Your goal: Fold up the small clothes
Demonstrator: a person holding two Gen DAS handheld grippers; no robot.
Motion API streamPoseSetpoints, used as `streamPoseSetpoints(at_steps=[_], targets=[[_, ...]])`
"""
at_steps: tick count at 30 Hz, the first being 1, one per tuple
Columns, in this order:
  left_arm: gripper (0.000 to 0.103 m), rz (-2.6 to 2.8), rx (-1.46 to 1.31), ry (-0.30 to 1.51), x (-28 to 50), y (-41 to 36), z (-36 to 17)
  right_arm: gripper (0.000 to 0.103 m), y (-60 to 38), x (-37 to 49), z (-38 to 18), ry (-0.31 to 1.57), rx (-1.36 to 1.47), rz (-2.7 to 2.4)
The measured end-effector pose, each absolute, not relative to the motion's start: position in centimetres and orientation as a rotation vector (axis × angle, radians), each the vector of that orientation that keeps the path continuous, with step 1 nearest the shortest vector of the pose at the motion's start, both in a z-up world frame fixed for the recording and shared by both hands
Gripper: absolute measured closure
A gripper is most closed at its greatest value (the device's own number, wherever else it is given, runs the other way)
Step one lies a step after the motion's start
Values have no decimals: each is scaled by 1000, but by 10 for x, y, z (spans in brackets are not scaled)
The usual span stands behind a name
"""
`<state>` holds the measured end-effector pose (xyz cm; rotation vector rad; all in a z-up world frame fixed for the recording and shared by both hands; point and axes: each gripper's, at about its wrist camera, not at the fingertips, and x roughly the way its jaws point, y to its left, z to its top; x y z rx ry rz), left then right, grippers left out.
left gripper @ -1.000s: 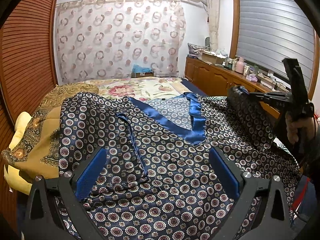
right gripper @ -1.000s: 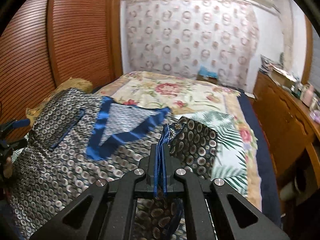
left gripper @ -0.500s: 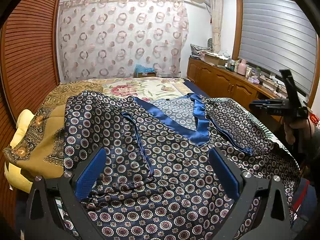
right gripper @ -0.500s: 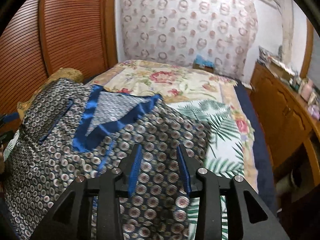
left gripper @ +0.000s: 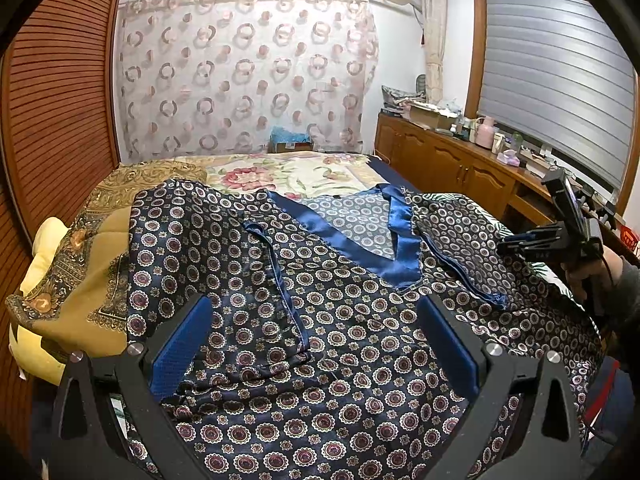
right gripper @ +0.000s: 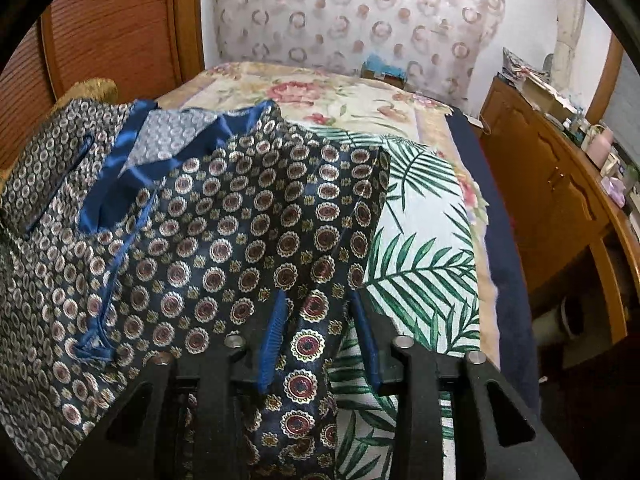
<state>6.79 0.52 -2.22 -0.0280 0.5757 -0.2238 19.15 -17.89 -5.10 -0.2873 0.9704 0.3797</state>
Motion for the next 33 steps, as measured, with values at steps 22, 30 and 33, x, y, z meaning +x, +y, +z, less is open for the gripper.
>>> streamPoseSetpoints(at_steps=[22,30,33], targets=[[0,-138,-38,614,103,50,-25,82,-222,237,-59,969,-154,309],[1,-116,-43,632,126,78,-18,81,-228,249,-69,987,-140,333],[14,-88,-42,643,137,88,-16,81,-229,247,-71,966,-138,329]])
